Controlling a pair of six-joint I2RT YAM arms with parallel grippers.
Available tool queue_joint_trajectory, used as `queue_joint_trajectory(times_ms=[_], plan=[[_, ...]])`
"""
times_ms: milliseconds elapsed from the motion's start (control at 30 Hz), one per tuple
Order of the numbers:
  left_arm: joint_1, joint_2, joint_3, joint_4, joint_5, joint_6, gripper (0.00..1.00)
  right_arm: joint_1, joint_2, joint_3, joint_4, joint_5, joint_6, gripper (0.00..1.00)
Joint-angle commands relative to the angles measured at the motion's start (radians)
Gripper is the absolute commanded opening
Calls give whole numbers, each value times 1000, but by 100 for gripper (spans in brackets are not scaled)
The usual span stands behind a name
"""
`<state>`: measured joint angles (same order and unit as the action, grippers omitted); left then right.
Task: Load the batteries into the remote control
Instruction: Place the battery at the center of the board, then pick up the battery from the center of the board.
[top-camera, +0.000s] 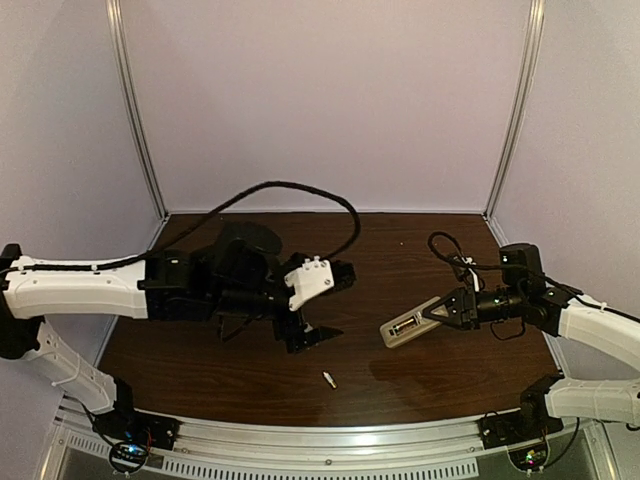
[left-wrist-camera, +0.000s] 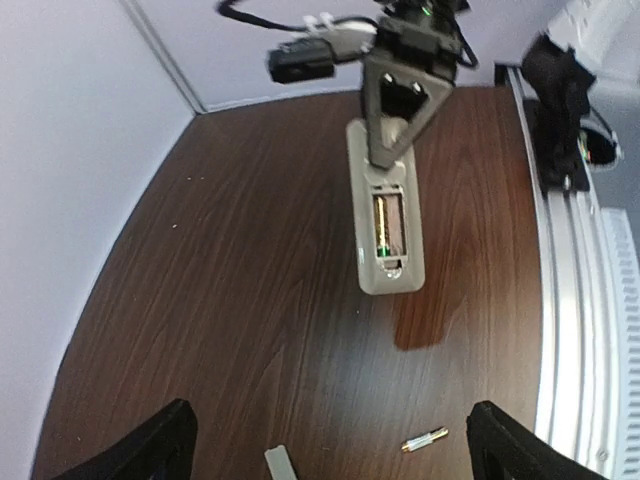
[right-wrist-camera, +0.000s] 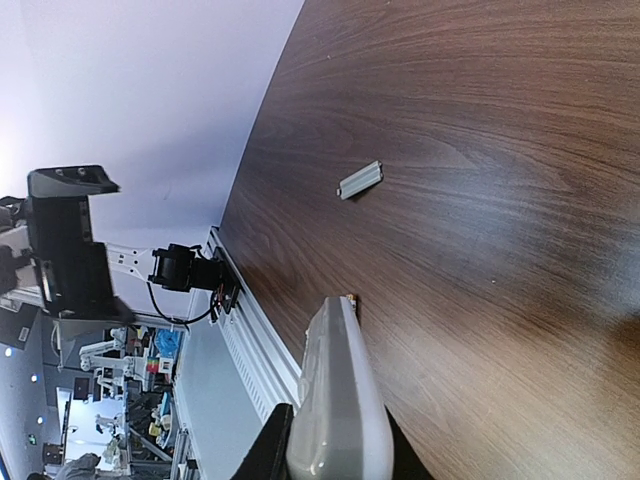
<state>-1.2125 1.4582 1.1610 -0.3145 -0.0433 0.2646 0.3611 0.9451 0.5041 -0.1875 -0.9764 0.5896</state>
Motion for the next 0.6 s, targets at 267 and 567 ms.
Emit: queue_joint_trajectory(times_ms=[267,567], plan=[[-63,3,-183,67,-141,-1072,97,-32,-27,42,-73,48,-45,0],[-116,204,-85,-75,-179,-1430,83,-33,-57,34,-108,54,-45,0]])
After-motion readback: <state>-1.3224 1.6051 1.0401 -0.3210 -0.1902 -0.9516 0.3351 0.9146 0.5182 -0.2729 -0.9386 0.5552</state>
